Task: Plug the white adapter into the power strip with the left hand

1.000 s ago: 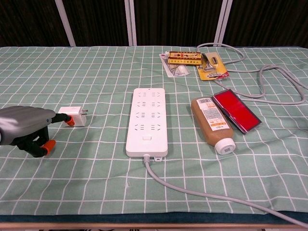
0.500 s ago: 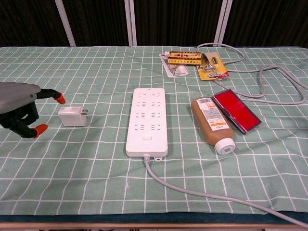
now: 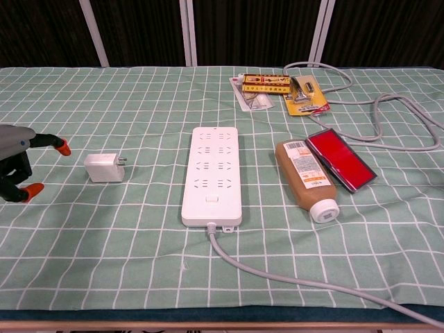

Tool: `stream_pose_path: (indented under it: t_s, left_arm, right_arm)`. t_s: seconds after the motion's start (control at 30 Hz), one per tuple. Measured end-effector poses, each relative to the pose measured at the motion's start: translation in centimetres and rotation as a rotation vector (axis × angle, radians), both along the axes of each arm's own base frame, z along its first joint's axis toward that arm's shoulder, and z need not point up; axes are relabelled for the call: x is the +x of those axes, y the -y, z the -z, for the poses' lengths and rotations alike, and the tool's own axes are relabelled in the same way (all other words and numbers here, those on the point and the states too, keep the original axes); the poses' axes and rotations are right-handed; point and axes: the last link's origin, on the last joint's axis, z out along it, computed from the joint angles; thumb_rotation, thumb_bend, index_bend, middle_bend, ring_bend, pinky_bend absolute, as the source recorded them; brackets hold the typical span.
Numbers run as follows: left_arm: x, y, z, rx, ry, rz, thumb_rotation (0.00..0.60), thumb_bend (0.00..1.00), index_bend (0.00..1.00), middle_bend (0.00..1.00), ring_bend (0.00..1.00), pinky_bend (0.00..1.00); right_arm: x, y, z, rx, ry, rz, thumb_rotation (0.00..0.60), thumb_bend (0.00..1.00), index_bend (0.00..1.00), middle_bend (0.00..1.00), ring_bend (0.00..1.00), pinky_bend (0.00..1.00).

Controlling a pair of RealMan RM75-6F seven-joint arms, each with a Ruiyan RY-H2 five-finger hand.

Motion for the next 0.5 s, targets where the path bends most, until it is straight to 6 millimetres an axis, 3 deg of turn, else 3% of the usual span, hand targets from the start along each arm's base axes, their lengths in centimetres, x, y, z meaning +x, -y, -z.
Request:
stream_pose_path:
  t_s: [0.5]
  left_arm:
    - [0.9,-0.2,2.4,-0.038,0.019,-0.008,0.600,0.43,0.20,0.90,0.87,0.93]
  right_arm:
    - [0.0,0.0,0.0,0.001,0.003,0.002,0.600,0.34,0.00,0.00,0.00,0.00]
